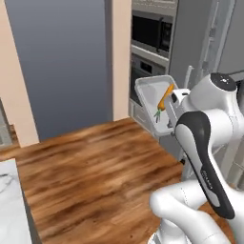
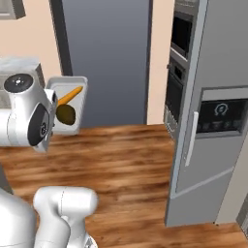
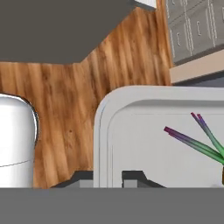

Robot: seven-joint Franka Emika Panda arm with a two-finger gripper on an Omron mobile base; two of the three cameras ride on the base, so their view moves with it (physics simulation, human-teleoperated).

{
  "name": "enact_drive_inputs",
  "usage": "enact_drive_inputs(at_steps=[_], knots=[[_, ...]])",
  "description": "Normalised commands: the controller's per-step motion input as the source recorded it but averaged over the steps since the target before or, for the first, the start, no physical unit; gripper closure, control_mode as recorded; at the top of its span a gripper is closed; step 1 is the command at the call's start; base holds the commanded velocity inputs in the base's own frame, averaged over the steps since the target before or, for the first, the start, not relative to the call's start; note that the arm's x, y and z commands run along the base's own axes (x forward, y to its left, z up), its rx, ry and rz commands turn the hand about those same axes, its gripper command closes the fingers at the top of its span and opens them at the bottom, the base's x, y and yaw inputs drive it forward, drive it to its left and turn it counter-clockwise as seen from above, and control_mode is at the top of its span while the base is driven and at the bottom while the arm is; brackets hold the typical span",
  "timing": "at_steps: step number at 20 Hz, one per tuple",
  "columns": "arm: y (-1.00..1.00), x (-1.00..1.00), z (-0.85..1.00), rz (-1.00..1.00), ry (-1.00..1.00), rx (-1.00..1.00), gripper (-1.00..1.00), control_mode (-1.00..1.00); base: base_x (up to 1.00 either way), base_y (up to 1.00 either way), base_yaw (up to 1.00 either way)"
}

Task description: Take the carrot and avocado out of the freezer and place them in the tupperware container on the counter. Then put the tupperware containing the vegetables back in the freezer.

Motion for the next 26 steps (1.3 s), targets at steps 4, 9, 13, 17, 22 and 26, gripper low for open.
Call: enact_drive_inputs(at_steps=[4, 9, 13, 17, 22, 26], knots=[[0.0, 0.0, 0.0, 0.0, 0.0, 0.0, 1.0, 1.0, 1.0, 0.78, -0.36], [0.0, 0.0, 0.0, 0.0, 0.0, 0.0, 1.0, 1.0, 1.0, 0.5, -0.62], [0.0, 0.0, 0.0, 0.0, 0.0, 0.0, 1.0, 1.0, 0.94, 0.64, -0.67], [0.0, 0.0, 0.0, 0.0, 0.0, 0.0, 1.0, 1.0, 1.0, 0.36, -0.47], [0.0, 0.0, 0.0, 0.0, 0.0, 0.0, 1.0, 1.0, 0.86, 0.51, -0.58], [0.0, 0.0, 0.0, 0.0, 0.0, 0.0, 1.0, 1.0, 0.46, 0.59, -0.75]])
